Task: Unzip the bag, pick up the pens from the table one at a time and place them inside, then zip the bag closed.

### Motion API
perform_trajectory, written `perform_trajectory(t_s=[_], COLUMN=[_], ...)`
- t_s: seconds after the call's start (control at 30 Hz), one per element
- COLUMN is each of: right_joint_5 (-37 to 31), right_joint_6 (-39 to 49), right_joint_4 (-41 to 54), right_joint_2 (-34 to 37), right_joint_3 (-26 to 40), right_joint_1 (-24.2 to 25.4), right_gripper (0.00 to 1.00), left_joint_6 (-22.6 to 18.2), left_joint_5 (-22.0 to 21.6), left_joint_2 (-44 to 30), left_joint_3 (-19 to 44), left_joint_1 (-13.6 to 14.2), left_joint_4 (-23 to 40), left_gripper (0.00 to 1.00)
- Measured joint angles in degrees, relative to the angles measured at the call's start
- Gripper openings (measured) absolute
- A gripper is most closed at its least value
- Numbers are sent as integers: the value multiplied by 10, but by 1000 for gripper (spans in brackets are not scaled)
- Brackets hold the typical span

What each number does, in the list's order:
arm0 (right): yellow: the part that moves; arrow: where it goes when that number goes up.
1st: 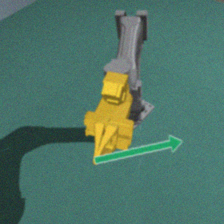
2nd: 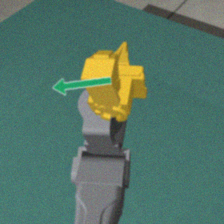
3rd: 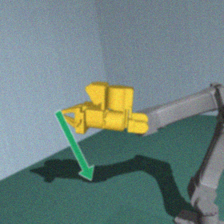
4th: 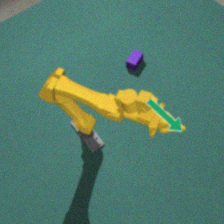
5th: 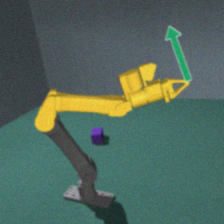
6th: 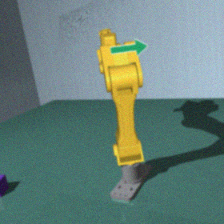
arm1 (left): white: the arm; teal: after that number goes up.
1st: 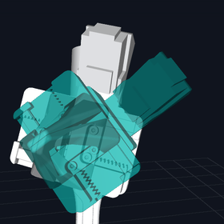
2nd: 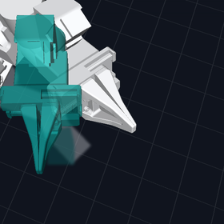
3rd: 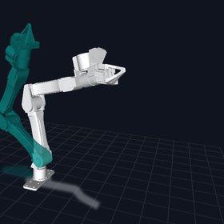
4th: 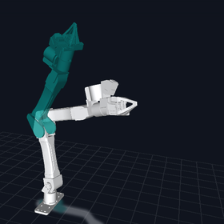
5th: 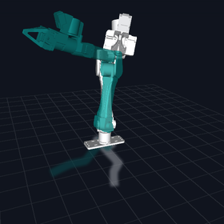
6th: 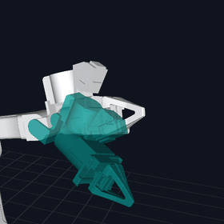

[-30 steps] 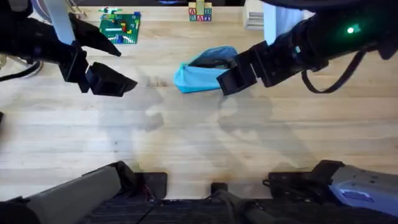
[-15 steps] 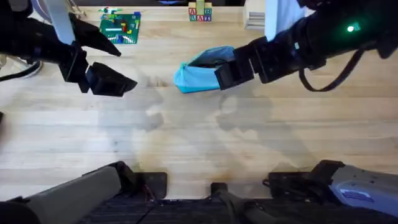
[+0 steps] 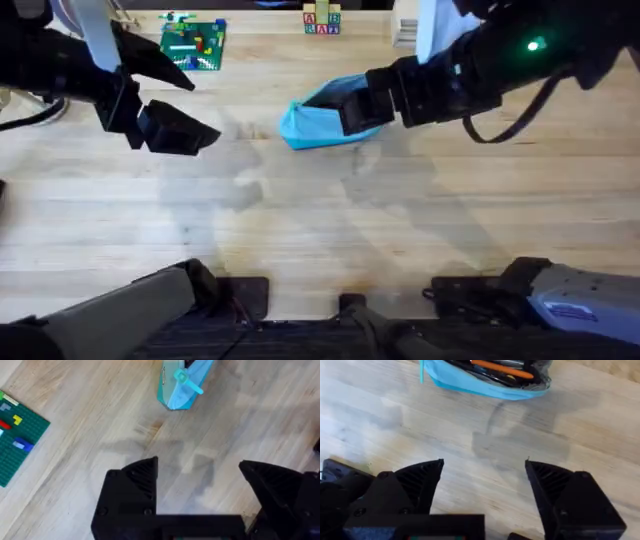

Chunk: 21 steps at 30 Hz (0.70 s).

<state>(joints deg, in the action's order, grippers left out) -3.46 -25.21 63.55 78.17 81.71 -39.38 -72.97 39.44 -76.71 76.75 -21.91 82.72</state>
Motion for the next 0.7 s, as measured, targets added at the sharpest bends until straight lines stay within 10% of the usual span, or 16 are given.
perform_trajectory(t_s=[0.7], right_joint_5=[-38], right_joint_6=[-1], right_joint_4=[-5], right_joint_2=[99], right_joint_3=[92], right_joint_1=[-97], right_gripper=[996], left_joint_6=[-1], left_joint_5=[0], left_joint_2=[0], left_joint_3=[0], left_joint_1=[0], left_joint_4=[-1], left_gripper=[994])
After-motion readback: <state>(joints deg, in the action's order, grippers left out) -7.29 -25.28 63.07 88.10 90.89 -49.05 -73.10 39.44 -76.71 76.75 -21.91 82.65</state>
